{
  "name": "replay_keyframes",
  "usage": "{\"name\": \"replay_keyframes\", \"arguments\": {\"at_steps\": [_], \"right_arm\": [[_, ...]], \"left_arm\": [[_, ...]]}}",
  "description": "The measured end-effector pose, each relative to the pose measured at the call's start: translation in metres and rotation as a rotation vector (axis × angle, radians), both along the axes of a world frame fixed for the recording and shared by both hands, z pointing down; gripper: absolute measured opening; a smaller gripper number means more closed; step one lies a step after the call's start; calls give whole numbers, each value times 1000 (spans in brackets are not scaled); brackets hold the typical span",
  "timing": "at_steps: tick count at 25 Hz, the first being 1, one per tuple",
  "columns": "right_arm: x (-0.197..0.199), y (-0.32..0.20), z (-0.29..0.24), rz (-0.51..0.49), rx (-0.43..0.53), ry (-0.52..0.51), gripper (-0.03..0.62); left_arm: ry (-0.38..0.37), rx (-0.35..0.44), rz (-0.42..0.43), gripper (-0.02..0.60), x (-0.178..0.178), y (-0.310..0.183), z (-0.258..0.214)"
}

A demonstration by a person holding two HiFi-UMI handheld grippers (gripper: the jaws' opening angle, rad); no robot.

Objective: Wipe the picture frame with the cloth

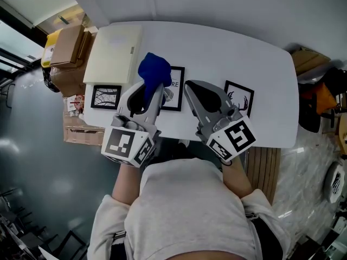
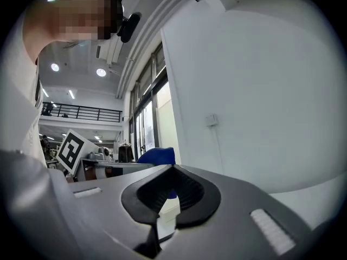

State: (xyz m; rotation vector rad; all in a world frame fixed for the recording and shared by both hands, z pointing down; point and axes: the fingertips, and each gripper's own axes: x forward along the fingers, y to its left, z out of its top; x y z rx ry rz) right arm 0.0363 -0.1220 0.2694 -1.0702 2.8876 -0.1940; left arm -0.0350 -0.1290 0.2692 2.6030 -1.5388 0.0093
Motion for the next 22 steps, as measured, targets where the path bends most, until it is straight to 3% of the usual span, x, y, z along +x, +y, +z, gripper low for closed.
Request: {"name": "replay_keyframes", "arguments": {"at_steps": [12,22], "right_arm": [[4,-21,8,-66,-17,-27,2],[-4,-51,16,-6,-38,-17,2]], "left_arm": [[-20,-21,-61,66,6,-15,5],[-21,-82,-49,66,-16,-45,25]]}}
